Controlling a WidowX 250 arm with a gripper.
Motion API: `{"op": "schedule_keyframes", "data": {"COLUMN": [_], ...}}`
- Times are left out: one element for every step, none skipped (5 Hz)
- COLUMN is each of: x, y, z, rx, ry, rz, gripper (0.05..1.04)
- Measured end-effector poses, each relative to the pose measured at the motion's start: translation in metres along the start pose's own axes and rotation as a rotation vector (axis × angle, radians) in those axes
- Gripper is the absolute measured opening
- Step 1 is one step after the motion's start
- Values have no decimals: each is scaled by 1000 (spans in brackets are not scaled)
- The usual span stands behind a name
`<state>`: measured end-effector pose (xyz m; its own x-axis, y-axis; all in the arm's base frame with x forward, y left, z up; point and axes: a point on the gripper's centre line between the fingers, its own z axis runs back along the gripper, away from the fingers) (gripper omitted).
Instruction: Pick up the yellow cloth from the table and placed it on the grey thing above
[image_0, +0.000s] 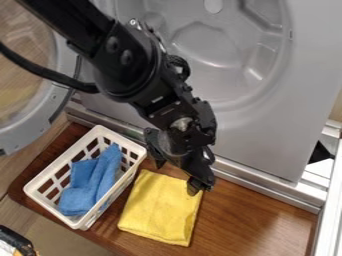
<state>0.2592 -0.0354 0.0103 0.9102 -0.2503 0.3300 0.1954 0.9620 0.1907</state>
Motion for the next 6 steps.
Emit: {"op": "schedule_keyframes", "data": {"x": [-5,-25,-39,-49,-53,-50], "y": [-1,-1,-3,-1,-5,-11], "z": [-5,-29,-48,-62,-75,-76], "rx": [-2,-8,-25,-47,-80,-81], "ry": [21,102,151,190,206,200], "rz": [0,6,10,32,35,-3], "gripper": [1000,1000,1000,1000,950,688]}}
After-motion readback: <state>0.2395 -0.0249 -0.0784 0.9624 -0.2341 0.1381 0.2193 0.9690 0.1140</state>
